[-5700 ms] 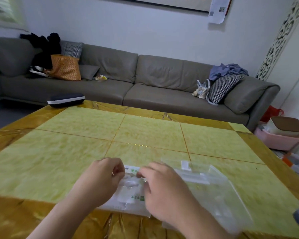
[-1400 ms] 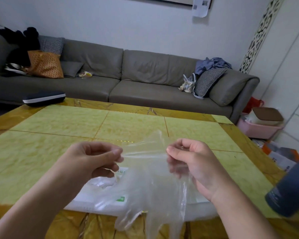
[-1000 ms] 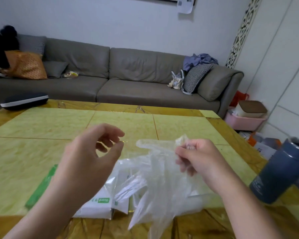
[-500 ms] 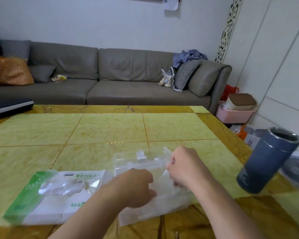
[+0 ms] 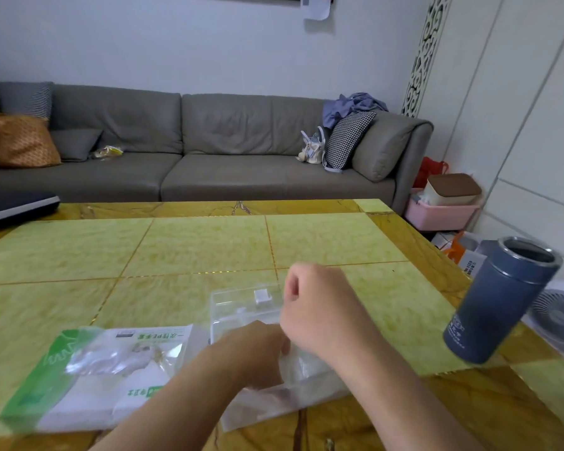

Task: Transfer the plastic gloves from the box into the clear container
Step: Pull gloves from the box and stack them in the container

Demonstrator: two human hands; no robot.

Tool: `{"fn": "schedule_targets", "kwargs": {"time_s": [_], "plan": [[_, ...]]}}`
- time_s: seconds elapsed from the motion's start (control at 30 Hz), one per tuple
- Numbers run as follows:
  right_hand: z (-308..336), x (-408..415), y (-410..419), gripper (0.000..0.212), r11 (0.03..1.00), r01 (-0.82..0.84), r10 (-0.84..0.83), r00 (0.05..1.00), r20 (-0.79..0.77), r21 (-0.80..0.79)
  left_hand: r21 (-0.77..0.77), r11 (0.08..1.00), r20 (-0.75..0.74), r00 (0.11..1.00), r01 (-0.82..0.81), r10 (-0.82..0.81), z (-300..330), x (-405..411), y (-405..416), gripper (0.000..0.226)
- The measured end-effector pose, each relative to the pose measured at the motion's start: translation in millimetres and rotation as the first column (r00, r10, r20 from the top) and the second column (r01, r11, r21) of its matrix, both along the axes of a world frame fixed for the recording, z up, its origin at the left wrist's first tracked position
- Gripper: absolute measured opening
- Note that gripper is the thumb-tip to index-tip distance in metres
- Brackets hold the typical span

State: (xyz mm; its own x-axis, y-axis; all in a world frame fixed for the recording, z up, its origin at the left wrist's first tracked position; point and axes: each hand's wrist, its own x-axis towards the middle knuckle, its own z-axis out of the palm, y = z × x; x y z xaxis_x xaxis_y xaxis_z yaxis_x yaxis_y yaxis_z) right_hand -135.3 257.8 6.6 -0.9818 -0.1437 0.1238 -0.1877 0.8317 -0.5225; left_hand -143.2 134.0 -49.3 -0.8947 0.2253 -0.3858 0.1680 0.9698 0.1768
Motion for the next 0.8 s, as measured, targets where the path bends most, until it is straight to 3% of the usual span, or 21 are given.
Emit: {"fn": "schedule_targets", "kwargs": {"time_s": [0.07,0.17,0.27,0.43,0.53,0.6,0.8], "plan": [[-11.3,-3.9,-6.0,0.014,0.999,-0.043,0.038,0.974,0.224,0.019,-0.026,0.999,-0.021,0.999,0.036,-0.037,3.0,3.0,0.7,0.013],[-33.5,-17.1,-1.4,0.016,0.975,-0.11,0.016,0.902,0.432,0.193,0.01,0.998,-0.009,0.998,0.063,-0.063,2.9,1.6,-6.7,0.035],[-48.4,-26.6,-1.8,0.01,0.934,-0.13,-0.042,0.885,0.463,0.333,0.019,0.998,0.04,0.997,0.063,-0.063,5.6,-0.5,-15.7,0.041],[-41.9,-30.6,-13.8,0.017,0.891,-0.185,-0.111,0.796,0.595,0.414,0.076,0.997,-0.142,0.989,-0.02,0.031,1.2,-1.8,-11.2,0.024],[-46.0,-34.0,-11.9,0.006,0.898,-0.204,-0.088,0.784,0.614,0.389,0.111,0.987,-0.013,0.993,-0.116,0.118,2.5,5.3,0.9,0.023],[-52.8,-35.2,-11.4,0.014,0.904,-0.183,-0.086,0.806,0.585,0.385,0.068,0.99,0.098,0.988,-0.126,0.119,5.3,6.8,2.7,0.024],[-62.4,-34.8,-9.5,0.019,0.916,-0.151,-0.088,0.829,0.552,0.372,0.005,0.995,0.192,0.976,-0.105,0.102,14.6,2.9,-1.2,0.035]]}}
